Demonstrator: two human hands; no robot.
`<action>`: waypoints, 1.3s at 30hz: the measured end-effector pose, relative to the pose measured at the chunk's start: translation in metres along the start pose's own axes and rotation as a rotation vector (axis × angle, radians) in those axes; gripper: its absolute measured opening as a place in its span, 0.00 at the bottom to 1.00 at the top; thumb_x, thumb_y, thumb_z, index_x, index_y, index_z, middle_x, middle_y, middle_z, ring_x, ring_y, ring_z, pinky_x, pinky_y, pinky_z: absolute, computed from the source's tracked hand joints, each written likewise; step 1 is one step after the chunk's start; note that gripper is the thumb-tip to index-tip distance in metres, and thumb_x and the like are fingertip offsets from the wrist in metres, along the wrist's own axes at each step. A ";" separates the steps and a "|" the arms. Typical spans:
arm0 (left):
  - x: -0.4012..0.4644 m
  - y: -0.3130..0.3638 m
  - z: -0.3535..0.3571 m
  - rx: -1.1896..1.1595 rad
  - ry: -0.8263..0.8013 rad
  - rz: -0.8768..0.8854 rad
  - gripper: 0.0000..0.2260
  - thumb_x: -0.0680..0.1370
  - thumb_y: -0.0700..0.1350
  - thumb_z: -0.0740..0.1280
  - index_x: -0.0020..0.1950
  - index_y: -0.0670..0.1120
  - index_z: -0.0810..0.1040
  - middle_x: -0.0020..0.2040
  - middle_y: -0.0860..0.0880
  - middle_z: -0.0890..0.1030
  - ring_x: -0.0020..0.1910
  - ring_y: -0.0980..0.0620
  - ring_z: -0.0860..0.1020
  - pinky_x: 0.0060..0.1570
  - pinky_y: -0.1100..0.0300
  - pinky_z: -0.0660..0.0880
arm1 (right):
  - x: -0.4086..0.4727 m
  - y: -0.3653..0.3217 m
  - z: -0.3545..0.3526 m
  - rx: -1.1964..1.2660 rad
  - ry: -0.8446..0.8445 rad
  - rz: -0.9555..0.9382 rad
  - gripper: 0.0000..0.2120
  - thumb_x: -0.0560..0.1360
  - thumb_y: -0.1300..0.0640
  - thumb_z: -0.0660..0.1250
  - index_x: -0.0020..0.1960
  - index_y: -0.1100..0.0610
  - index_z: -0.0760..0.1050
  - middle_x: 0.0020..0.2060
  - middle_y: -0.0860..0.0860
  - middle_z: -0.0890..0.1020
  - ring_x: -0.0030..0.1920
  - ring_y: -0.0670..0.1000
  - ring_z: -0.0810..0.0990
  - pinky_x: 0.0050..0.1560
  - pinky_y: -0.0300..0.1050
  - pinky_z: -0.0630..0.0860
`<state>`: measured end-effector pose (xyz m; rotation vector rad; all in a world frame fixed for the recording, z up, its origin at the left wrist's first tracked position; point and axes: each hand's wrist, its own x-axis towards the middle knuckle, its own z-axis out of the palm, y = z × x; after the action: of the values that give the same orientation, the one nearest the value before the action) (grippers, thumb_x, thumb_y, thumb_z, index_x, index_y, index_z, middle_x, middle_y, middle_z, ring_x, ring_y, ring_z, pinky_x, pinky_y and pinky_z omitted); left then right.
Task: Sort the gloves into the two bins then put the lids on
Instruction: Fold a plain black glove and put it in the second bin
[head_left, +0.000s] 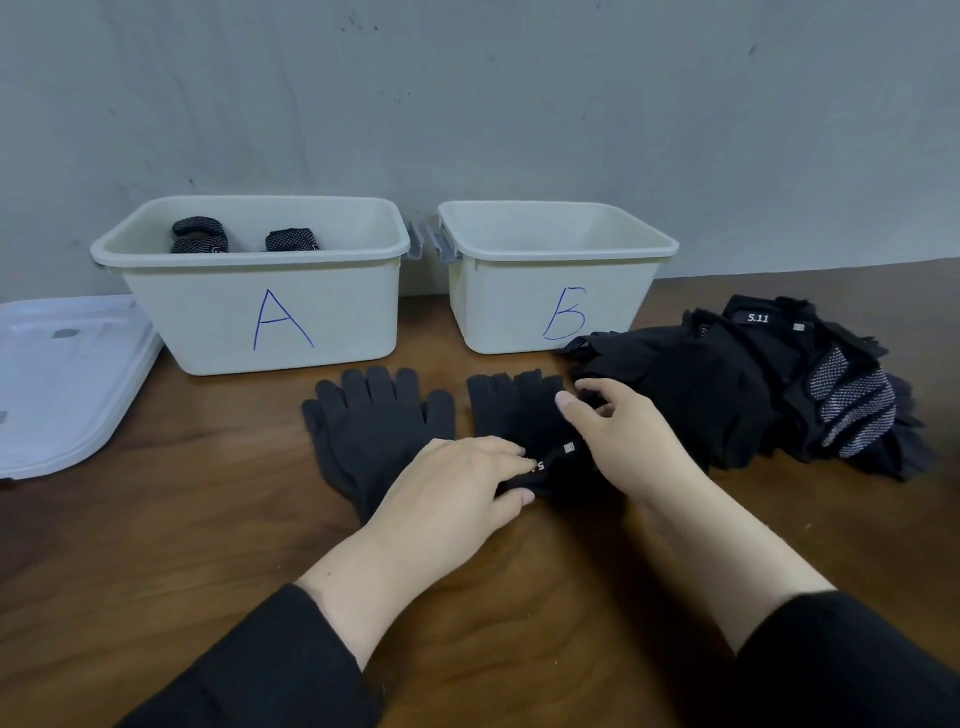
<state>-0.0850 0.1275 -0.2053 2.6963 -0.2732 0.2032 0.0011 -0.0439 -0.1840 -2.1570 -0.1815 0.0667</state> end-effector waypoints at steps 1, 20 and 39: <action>-0.001 0.000 0.000 -0.018 0.016 -0.007 0.17 0.82 0.55 0.61 0.71 0.58 0.74 0.71 0.60 0.73 0.69 0.60 0.70 0.73 0.56 0.62 | 0.001 0.000 -0.002 -0.048 0.020 -0.032 0.12 0.82 0.47 0.63 0.61 0.49 0.77 0.44 0.47 0.79 0.42 0.47 0.78 0.43 0.42 0.73; -0.004 0.004 -0.008 -0.234 0.164 -0.226 0.07 0.85 0.51 0.54 0.52 0.54 0.69 0.34 0.52 0.76 0.33 0.53 0.75 0.36 0.52 0.74 | 0.031 -0.026 -0.038 -0.190 -0.461 -0.173 0.20 0.74 0.63 0.73 0.64 0.49 0.79 0.56 0.44 0.85 0.57 0.42 0.82 0.66 0.43 0.75; -0.002 0.003 -0.006 -0.222 0.143 -0.218 0.07 0.85 0.52 0.54 0.52 0.55 0.69 0.34 0.51 0.77 0.33 0.53 0.76 0.36 0.51 0.75 | 0.040 -0.037 -0.046 -0.322 -0.287 -0.274 0.07 0.77 0.56 0.71 0.53 0.48 0.78 0.42 0.48 0.86 0.43 0.47 0.82 0.45 0.43 0.75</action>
<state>-0.0882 0.1280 -0.1987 2.4540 0.0402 0.2812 0.0423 -0.0554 -0.1265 -2.4132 -0.6925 0.2009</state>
